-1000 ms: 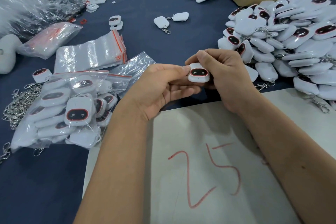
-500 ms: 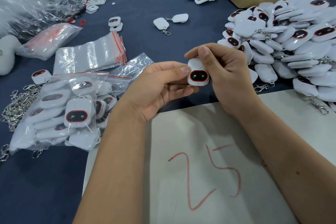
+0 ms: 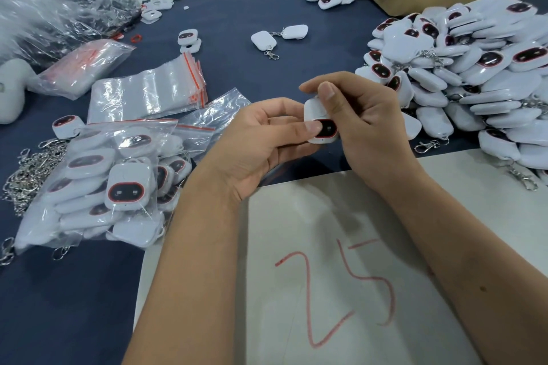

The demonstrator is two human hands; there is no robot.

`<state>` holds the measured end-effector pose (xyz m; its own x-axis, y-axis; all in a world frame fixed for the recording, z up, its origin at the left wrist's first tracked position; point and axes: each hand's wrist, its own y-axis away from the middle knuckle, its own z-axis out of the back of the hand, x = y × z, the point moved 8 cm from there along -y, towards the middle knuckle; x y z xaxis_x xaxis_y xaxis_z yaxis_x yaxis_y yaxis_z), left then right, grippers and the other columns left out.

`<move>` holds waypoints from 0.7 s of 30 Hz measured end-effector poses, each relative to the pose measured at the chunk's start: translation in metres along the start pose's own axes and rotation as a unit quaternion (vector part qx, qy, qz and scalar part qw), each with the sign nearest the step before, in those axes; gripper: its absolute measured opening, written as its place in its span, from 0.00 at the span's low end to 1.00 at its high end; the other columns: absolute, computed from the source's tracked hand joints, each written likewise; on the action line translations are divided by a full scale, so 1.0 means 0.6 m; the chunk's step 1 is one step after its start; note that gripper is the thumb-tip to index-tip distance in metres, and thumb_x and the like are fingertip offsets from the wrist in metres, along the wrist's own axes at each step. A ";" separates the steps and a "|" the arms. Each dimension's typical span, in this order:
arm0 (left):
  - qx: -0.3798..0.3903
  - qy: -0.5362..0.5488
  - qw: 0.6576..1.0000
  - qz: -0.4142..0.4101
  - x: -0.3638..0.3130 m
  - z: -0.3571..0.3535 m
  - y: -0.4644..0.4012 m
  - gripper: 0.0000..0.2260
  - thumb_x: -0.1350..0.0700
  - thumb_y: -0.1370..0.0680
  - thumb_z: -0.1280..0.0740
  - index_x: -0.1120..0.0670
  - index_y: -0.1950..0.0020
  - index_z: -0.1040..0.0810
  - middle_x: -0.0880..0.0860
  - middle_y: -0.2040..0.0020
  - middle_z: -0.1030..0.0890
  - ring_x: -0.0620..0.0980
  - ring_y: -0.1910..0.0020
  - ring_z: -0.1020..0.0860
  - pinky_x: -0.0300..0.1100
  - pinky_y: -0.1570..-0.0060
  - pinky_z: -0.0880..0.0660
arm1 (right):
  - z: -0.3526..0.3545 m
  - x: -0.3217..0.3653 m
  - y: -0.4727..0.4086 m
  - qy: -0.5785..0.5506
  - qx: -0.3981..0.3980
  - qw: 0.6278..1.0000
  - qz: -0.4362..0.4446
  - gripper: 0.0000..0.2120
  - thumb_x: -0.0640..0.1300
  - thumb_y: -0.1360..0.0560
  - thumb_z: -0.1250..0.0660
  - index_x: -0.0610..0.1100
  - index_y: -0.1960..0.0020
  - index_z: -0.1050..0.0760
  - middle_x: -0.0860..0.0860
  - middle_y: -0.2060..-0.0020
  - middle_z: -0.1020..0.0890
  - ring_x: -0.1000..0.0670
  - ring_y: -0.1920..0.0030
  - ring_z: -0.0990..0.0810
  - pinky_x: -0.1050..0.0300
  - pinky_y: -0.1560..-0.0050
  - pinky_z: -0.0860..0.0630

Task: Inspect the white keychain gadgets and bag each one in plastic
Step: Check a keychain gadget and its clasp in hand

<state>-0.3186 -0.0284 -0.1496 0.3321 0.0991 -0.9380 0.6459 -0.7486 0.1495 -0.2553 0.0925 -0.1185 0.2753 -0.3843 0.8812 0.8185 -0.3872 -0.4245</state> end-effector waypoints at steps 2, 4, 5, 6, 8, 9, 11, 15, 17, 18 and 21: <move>-0.030 0.003 1.000 -0.003 0.001 0.009 -0.002 0.07 0.66 0.26 0.28 0.64 0.48 0.19 0.60 0.53 0.13 0.56 0.51 0.13 0.41 0.52 0.17 | 0.001 -0.015 -0.004 -0.026 -0.003 0.999 -0.039 0.09 0.41 0.14 0.36 0.42 0.38 0.20 0.36 0.59 0.20 0.51 0.61 0.24 0.58 0.59 0.23; -0.067 0.025 0.997 -0.012 -0.001 0.022 -0.004 0.06 0.68 0.24 0.29 0.65 0.48 0.19 0.61 0.53 0.13 0.56 0.52 0.13 0.40 0.54 0.17 | -0.002 -0.035 -0.005 -0.065 0.007 0.993 -0.097 0.09 0.42 0.15 0.36 0.41 0.37 0.21 0.39 0.60 0.20 0.49 0.63 0.23 0.54 0.62 0.22; -0.081 0.036 0.996 -0.016 -0.003 0.027 -0.004 0.06 0.68 0.24 0.29 0.66 0.47 0.18 0.62 0.52 0.13 0.57 0.51 0.13 0.40 0.54 0.17 | -0.007 -0.042 -0.005 -0.076 0.022 0.990 -0.117 0.09 0.42 0.15 0.36 0.40 0.38 0.20 0.43 0.59 0.18 0.50 0.63 0.23 0.54 0.63 0.22; -0.092 0.040 0.995 -0.020 -0.004 0.032 -0.004 0.08 0.68 0.25 0.29 0.67 0.47 0.18 0.63 0.52 0.13 0.58 0.51 0.13 0.41 0.53 0.17 | -0.012 -0.047 -0.004 -0.080 0.042 0.988 -0.128 0.09 0.42 0.15 0.36 0.40 0.40 0.19 0.45 0.59 0.17 0.51 0.62 0.22 0.56 0.63 0.23; -0.108 0.033 0.993 -0.025 -0.003 0.039 -0.005 0.09 0.69 0.25 0.29 0.68 0.46 0.18 0.63 0.52 0.13 0.59 0.51 0.13 0.42 0.53 0.17 | -0.019 -0.051 -0.004 -0.086 0.072 0.985 -0.132 0.10 0.43 0.16 0.35 0.39 0.44 0.17 0.46 0.60 0.17 0.50 0.62 0.23 0.57 0.64 0.24; -0.114 0.028 0.993 -0.025 -0.003 0.041 -0.004 0.08 0.69 0.25 0.29 0.68 0.46 0.18 0.64 0.52 0.13 0.59 0.51 0.13 0.42 0.53 0.16 | -0.020 -0.051 -0.004 -0.091 0.079 0.984 -0.130 0.10 0.43 0.17 0.35 0.39 0.45 0.17 0.46 0.62 0.18 0.50 0.63 0.23 0.57 0.65 0.24; -0.123 0.014 0.992 -0.024 -0.001 0.043 -0.005 0.08 0.69 0.24 0.29 0.67 0.45 0.17 0.64 0.52 0.13 0.59 0.51 0.13 0.43 0.52 0.16 | -0.019 -0.052 -0.004 -0.094 0.083 0.984 -0.129 0.09 0.43 0.18 0.34 0.40 0.46 0.17 0.48 0.64 0.18 0.51 0.65 0.23 0.58 0.66 0.24; -0.125 0.002 0.992 -0.020 0.001 0.040 -0.007 0.07 0.68 0.23 0.29 0.66 0.45 0.16 0.62 0.52 0.13 0.56 0.52 0.12 0.40 0.54 0.17 | -0.013 -0.059 -0.005 -0.102 0.069 0.982 -0.142 0.06 0.38 0.17 0.32 0.40 0.45 0.16 0.49 0.66 0.17 0.53 0.67 0.23 0.60 0.67 0.24; -0.126 -0.006 0.992 -0.022 0.001 0.040 -0.006 0.07 0.67 0.23 0.29 0.65 0.45 0.16 0.61 0.52 0.12 0.56 0.52 0.12 0.39 0.55 0.17 | -0.011 -0.061 -0.005 -0.107 0.066 0.981 -0.147 0.06 0.38 0.18 0.31 0.40 0.44 0.16 0.47 0.64 0.16 0.53 0.67 0.22 0.61 0.67 0.24; -0.128 -0.009 0.991 -0.024 0.001 0.042 -0.006 0.07 0.67 0.23 0.28 0.65 0.45 0.16 0.61 0.52 0.12 0.56 0.52 0.12 0.39 0.54 0.17 | -0.011 -0.061 -0.005 -0.107 0.068 0.981 -0.147 0.07 0.37 0.18 0.31 0.40 0.43 0.16 0.47 0.64 0.15 0.53 0.67 0.21 0.61 0.67 0.23; -0.137 -0.018 0.990 -0.030 0.000 0.047 -0.004 0.06 0.68 0.23 0.28 0.64 0.47 0.16 0.60 0.53 0.12 0.56 0.53 0.12 0.41 0.54 0.17 | -0.013 -0.059 -0.003 -0.088 0.076 0.984 -0.136 0.07 0.37 0.19 0.30 0.40 0.43 0.15 0.47 0.63 0.14 0.54 0.67 0.20 0.62 0.65 0.22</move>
<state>-0.3395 -0.0454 -0.1586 0.2662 0.1112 -0.9575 0.8275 -0.5357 0.1679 -0.2701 0.1000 -0.1505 0.1088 -0.1276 0.9858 0.9360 -0.3208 -0.1448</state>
